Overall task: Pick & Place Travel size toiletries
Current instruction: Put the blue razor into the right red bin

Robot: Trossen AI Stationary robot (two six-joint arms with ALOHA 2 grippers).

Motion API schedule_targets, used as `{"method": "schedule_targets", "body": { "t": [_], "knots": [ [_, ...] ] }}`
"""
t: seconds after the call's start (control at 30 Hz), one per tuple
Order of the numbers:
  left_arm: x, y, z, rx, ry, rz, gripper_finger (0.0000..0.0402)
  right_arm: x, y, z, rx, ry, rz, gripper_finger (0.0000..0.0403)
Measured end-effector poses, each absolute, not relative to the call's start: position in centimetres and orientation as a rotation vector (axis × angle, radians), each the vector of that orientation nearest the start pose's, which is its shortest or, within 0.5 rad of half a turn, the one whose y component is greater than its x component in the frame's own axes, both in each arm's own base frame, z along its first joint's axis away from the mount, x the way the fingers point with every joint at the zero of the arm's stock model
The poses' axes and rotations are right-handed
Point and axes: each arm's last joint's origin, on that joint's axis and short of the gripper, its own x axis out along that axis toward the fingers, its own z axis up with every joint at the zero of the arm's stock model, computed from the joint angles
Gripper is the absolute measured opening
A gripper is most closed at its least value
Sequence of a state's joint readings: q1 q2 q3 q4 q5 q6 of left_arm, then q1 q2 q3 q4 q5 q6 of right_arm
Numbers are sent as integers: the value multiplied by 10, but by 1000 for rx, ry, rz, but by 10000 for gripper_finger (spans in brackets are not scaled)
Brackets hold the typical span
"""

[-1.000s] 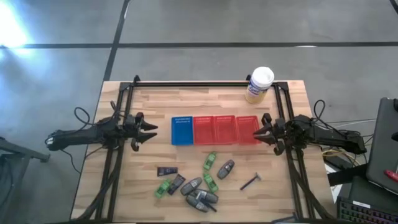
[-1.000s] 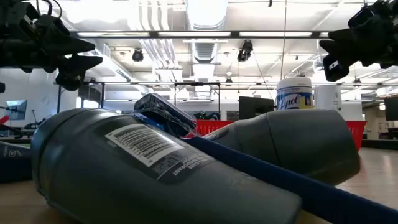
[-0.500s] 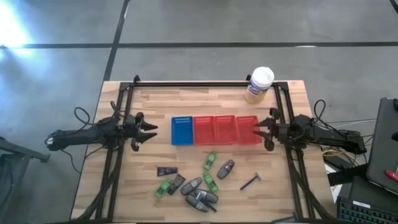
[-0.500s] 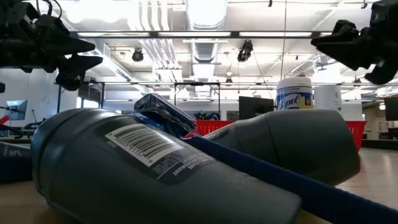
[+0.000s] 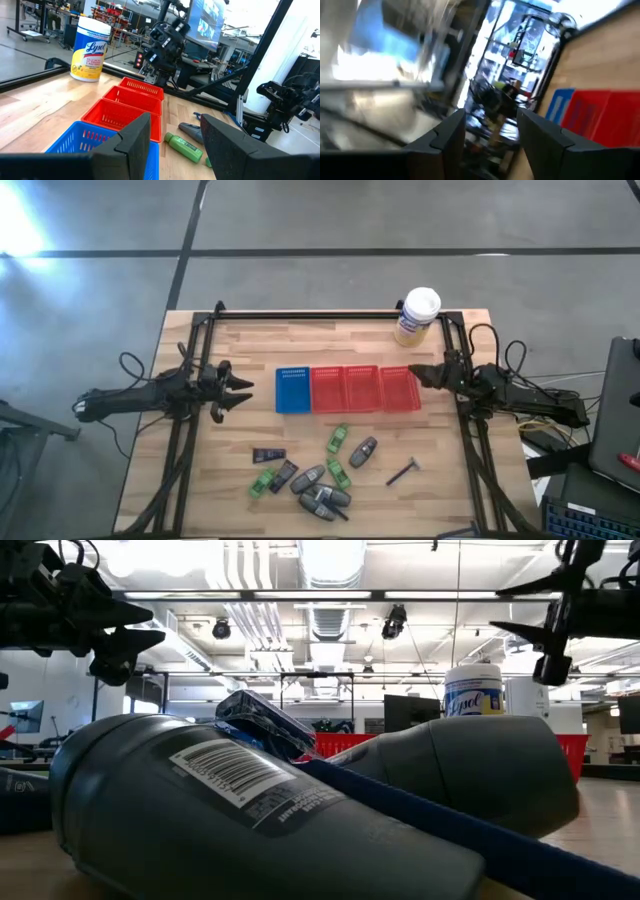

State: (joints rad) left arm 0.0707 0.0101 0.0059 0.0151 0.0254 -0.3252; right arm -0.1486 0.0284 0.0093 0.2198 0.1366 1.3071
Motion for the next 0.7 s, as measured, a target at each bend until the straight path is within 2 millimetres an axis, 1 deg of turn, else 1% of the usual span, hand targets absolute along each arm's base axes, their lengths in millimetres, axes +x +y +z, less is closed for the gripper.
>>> {"method": "schedule_targets", "body": {
  "t": [0.13,0.23,0.33,0.4,0.47,0.57,0.63,0.7],
  "knots": [
    [98,6,166,-325,-18,43,179,94,-21,187,1271,-431,-180,188],
    [98,6,166,-325,-18,43,179,91,-23,196,1236,-569,-213,194],
    [98,6,166,-325,-18,43,179,87,-23,207,1235,-687,-160,198],
    [98,6,166,-324,-19,43,179,89,-22,211,1240,-684,-84,199],
    [98,6,166,-324,-20,43,179,94,-19,216,1284,-603,-40,198],
    [98,6,167,-324,-21,43,179,112,-14,227,1334,-361,-34,194],
    [98,6,167,-324,-22,42,179,128,-7,235,1348,-140,-21,189],
    [98,6,167,-324,-22,43,179,147,5,240,1315,158,-14,183]
  ]
}}
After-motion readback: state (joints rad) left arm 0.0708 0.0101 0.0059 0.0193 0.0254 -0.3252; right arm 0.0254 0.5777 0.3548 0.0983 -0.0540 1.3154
